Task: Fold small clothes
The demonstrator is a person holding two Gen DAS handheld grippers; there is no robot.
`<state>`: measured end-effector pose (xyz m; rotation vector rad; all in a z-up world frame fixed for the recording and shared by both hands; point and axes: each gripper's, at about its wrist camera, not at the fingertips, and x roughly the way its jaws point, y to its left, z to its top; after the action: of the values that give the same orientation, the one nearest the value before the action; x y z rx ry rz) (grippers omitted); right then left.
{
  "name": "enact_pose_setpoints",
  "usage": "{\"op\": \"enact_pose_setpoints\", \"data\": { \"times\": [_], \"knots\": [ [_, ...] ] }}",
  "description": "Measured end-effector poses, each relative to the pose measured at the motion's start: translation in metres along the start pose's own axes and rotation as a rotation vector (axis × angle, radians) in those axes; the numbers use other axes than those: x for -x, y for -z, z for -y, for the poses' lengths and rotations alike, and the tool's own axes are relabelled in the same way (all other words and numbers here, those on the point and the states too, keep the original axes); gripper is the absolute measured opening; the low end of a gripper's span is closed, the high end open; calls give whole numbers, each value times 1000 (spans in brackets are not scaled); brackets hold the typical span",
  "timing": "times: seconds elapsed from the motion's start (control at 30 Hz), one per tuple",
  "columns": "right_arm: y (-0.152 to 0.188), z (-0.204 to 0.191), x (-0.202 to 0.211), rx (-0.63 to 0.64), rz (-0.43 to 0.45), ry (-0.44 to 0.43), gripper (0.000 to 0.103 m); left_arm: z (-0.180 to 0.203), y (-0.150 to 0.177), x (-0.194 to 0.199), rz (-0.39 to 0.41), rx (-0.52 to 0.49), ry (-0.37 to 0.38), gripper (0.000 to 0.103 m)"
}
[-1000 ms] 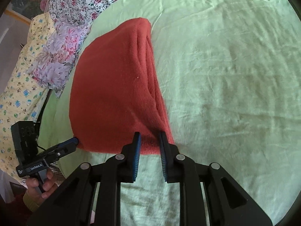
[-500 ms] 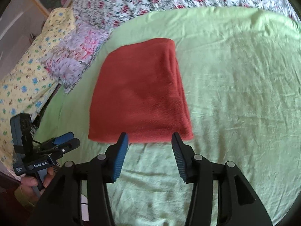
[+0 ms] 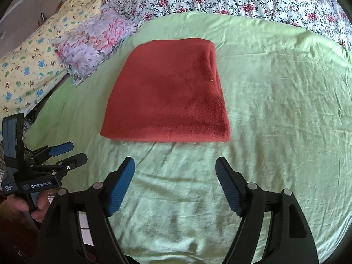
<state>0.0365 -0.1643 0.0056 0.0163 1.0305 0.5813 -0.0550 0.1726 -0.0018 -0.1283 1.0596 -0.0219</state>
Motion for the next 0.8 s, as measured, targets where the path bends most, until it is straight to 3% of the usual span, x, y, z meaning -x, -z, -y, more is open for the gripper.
{"op": "enact_pose_setpoints", "data": {
  "times": [0.17,0.43,0.8],
  "knots": [
    [-1,-8,-16,21,-33,28,83,-4,-8,-1,14,12,-70,84],
    [-6,-12,-32,44,-49,41,85,3,-17,-1,40,-1,-90,85],
    [-24,-4,-44,20,-58,39,86,0,-39,-17,15,16,-160,85]
  ]
}}
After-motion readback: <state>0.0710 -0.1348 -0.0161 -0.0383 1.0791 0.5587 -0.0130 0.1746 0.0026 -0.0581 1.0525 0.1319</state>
